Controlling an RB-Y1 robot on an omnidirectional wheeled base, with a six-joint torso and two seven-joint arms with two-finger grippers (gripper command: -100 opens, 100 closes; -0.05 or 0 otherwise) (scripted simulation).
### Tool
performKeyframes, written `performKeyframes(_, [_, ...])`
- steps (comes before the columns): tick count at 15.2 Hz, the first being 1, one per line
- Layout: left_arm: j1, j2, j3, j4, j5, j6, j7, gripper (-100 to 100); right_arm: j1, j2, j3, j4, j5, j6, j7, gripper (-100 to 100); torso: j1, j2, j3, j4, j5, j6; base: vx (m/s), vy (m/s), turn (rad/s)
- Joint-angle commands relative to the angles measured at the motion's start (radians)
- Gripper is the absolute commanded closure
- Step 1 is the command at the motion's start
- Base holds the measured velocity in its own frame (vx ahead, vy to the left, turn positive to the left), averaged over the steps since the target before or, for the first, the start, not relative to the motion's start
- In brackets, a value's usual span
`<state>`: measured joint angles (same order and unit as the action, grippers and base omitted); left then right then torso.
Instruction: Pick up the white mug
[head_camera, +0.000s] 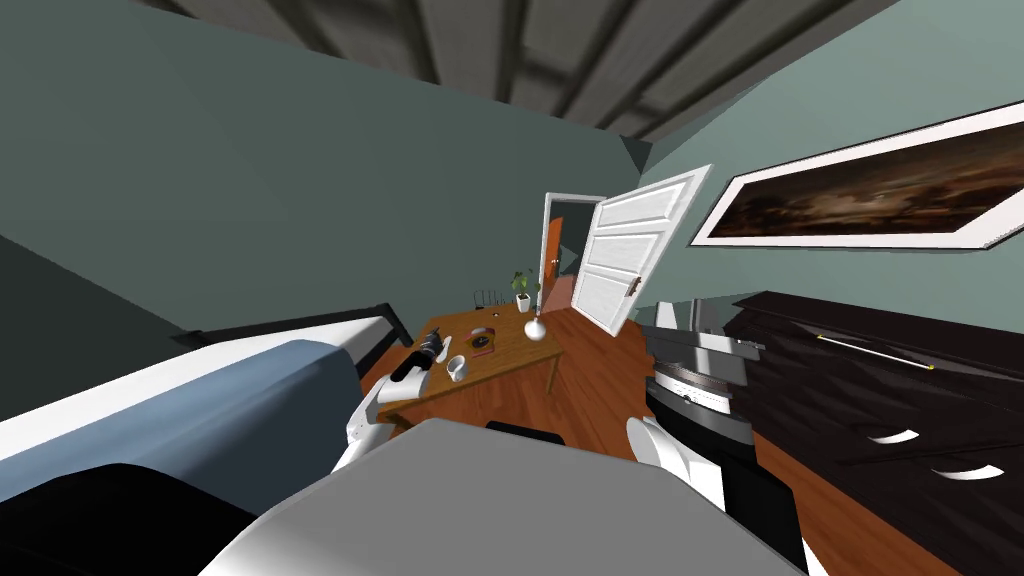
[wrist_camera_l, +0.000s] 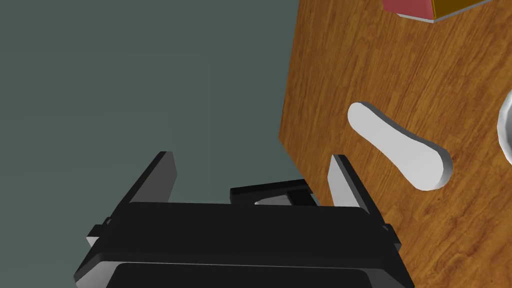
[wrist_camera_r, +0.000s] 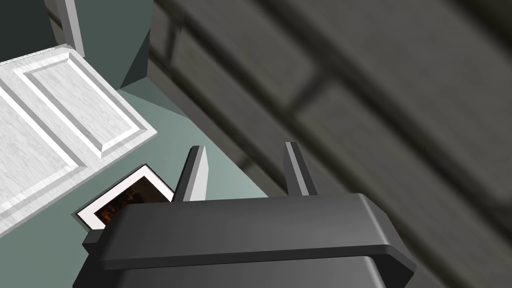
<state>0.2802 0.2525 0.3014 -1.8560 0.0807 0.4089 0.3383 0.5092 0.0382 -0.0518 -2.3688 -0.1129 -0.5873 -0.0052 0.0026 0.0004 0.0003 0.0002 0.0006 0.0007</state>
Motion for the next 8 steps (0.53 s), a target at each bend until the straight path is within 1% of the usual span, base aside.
performKeyframes(1, [-0.004, 0.001, 0.006, 0.010, 0.003, 0.047, 0.011, -100, 0.000, 0.000, 0.000, 0.000, 0.000, 0.000, 0.000, 0, 0.000, 0.000, 0.000, 0.000, 0.000, 0.000, -0.018, 0.020, -0.143])
performKeyframes(2, [-0.022, 0.008, 0.028, 0.042, 0.014, 0.071, 0.039, -100, 0.000, 0.000, 0.000, 0.000, 0.000, 0.000, 0.000, 0, 0.000, 0.000, 0.000, 0.000, 0.000, -0.001, -0.021, 0.024, -0.230])
performKeyframes(3, [-0.022, 0.008, 0.028, 0.042, 0.014, 0.092, 0.039, -100, 0.000, 0.000, 0.000, 0.000, 0.000, 0.000, 0.000, 0, 0.000, 0.000, 0.000, 0.000, 0.000, 0.000, -0.026, 0.030, -0.260])
performKeyframes(4, [-0.022, 0.008, 0.028, 0.042, 0.014, 0.114, 0.039, -100, 0.000, 0.000, 0.000, 0.000, 0.000, 0.000, 0.000, 0, 0.001, 0.000, 0.000, 0.000, 0.000, 0.000, -0.021, 0.025, -0.116])
performKeyframes(5, [-0.022, 0.008, 0.028, 0.042, 0.014, 0.119, 0.039, -100, 0.000, 0.000, 0.000, 0.000, 0.000, 0.000, 0.000, 0, 0.001, 0.000, 0.000, 0.000, 0.000, -0.001, -0.012, 0.015, -0.003])
performKeyframes(6, [-0.040, 0.014, 0.049, 0.075, 0.025, 0.157, 0.067, -100, 0.000, 0.000, 0.000, 0.000, 0.000, 0.000, 0.000, 0, 0.000, 0.000, 0.000, 0.000, 0.000, -0.001, -0.016, 0.011, -0.266])
performKeyframes(7, [-0.040, 0.014, 0.049, 0.075, 0.025, 0.175, 0.067, -100, 0.000, 0.000, 0.000, 0.000, 0.000, 0.000, 0.000, 0, 0.000, 0.000, 0.000, 0.000, 0.000, 0.000, -0.020, 0.020, -0.277])
performKeyframes(8, [-0.040, 0.014, 0.049, 0.075, 0.025, 0.190, 0.067, -100, 0.000, 0.000, 0.000, 0.000, 0.000, 0.000, 0.000, 0, 0.000, 0.000, 0.000, 0.000, 0.000, 0.000, -0.016, 0.022, -0.073])
